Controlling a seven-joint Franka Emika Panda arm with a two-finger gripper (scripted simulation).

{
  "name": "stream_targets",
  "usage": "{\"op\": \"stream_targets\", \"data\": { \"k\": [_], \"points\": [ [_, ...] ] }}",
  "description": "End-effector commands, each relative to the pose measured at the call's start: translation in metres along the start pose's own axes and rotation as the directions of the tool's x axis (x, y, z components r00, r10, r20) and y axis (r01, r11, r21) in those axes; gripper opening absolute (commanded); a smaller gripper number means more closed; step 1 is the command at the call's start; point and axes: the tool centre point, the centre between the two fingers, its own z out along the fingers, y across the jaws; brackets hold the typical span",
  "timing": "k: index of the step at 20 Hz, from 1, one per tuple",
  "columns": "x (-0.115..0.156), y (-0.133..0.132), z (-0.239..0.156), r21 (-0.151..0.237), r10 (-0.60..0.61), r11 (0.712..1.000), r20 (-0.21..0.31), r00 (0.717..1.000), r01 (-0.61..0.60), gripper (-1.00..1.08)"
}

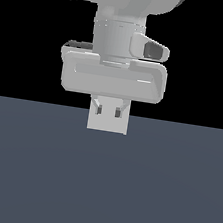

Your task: Plug the charger into the wall socket.

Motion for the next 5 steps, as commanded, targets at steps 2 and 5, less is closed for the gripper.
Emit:
{"op": "stream_targets", "data": {
  "k": [2, 5],
  "points": [
    [0.0068, 0.0, 0.0029, 0.0, 0.0, 1.0, 0.0, 1.0, 0.0, -1.0],
    [0.008, 0.0, 0.0038, 0.0, -0.001, 1.0, 0.0, 1.0, 0.001, -1.0]
  ]
}}
